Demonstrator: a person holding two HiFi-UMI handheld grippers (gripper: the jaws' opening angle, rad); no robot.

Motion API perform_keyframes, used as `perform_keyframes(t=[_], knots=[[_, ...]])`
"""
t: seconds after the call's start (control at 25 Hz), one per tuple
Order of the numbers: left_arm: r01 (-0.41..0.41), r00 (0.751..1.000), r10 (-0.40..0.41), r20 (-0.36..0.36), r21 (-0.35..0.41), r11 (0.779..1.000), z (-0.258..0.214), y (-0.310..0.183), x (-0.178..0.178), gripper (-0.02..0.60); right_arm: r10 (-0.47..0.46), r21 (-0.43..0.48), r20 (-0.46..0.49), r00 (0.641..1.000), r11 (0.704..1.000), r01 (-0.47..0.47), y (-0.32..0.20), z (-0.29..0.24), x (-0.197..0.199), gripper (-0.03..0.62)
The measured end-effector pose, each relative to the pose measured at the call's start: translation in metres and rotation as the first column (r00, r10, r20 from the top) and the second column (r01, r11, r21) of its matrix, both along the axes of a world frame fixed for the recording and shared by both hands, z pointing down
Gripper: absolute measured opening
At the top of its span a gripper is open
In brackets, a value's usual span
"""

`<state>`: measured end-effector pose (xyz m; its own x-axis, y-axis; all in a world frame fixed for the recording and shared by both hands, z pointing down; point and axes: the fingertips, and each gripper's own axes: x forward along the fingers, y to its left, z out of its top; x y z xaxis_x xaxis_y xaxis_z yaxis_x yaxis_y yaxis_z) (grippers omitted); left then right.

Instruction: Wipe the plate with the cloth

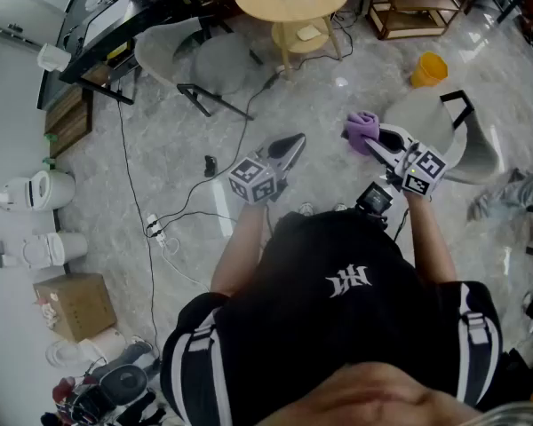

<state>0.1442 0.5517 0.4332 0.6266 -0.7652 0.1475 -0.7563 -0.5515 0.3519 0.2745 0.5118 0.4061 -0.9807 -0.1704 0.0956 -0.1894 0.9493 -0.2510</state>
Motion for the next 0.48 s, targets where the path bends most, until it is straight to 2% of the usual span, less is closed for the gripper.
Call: perform_keyframes(t=[0.48], knots=[[-0.019,1.000,0.019,0.010,0.017,1.000,-0.0074,-0.0053,0.0114,0.005,-0.001,0.025,-0.009,1.000,1.000,0.002,-0.0035,-0.0011,0.0028,0.097]])
